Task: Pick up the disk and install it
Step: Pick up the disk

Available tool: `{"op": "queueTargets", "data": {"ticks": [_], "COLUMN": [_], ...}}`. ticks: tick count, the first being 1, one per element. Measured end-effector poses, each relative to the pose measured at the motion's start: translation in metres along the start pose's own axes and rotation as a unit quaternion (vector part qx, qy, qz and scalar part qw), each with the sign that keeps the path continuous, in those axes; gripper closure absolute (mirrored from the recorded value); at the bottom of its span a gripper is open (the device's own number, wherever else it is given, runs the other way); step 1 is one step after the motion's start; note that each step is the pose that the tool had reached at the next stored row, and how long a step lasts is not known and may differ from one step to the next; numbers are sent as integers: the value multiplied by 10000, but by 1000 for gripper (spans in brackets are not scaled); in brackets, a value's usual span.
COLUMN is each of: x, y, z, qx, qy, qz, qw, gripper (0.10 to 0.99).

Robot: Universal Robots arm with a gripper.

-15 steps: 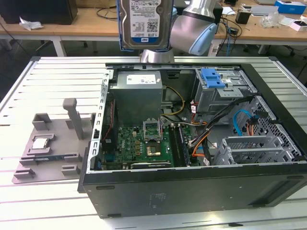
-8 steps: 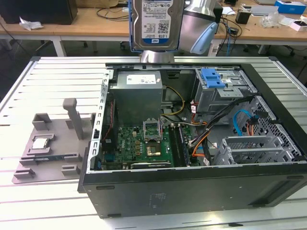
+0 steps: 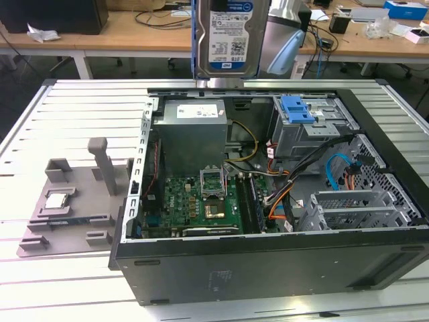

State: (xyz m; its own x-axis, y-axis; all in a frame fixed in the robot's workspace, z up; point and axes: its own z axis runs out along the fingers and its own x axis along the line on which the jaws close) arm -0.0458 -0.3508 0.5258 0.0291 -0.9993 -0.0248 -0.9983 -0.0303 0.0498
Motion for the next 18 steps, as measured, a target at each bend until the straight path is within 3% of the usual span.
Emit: {"op": "queueTargets", "data": {"ticks": [5, 10, 18], "x": [6, 42, 225], "y": [-173, -190, -188], "z": [33, 44, 46], "qx": [0, 0, 0], "qy": [1, 3, 3], "qz": [-2, -1, 0], "qw": [10000, 10000, 10000], "gripper": [722, 722, 722]}}
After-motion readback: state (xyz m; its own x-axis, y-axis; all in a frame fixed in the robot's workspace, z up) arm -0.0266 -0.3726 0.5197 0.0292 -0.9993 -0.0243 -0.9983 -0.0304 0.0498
